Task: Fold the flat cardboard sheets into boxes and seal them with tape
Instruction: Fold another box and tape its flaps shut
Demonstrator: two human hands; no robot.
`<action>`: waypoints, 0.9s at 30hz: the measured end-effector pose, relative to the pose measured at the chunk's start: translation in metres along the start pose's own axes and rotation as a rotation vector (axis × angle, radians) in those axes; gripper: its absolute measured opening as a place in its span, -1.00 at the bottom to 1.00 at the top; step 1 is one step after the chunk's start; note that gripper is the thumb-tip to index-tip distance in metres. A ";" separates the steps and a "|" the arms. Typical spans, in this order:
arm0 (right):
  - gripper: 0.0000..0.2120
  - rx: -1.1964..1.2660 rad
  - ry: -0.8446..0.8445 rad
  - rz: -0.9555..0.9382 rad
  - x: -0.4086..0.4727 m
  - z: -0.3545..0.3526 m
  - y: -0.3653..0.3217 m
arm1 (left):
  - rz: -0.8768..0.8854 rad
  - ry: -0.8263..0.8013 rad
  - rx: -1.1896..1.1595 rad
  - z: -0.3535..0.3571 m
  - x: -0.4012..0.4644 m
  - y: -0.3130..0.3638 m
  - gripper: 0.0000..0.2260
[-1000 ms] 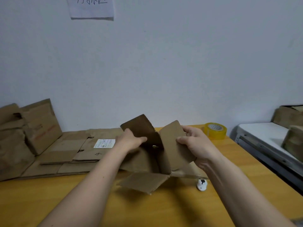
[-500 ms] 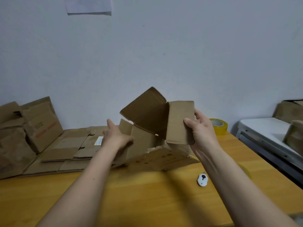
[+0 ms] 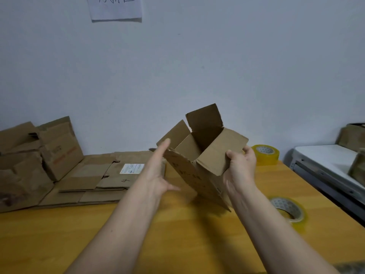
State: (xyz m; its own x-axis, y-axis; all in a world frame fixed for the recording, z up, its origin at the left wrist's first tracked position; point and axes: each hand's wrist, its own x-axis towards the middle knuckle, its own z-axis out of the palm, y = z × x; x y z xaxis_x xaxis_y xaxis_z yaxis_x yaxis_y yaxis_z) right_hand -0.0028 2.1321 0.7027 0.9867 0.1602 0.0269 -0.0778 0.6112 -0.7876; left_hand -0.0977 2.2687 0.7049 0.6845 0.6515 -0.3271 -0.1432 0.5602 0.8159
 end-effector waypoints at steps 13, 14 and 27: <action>-0.26 -0.639 -0.086 0.003 0.013 -0.039 -0.007 | 0.240 0.242 0.315 0.029 0.023 -0.041 -0.75; -0.25 -0.667 -0.076 0.004 0.018 -0.039 -0.008 | 0.234 0.227 0.319 0.027 0.024 -0.040 -0.74; -0.19 -0.703 -0.259 -0.004 0.035 -0.025 0.000 | 0.263 0.117 0.426 0.012 0.029 -0.031 -0.62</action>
State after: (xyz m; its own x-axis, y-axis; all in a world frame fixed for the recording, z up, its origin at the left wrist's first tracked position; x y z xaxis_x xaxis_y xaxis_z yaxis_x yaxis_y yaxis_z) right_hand 0.0354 2.1185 0.6882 0.9151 0.3890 0.1062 0.1210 -0.0138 -0.9926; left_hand -0.0646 2.2639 0.6757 0.5763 0.8090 -0.1156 0.0208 0.1269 0.9917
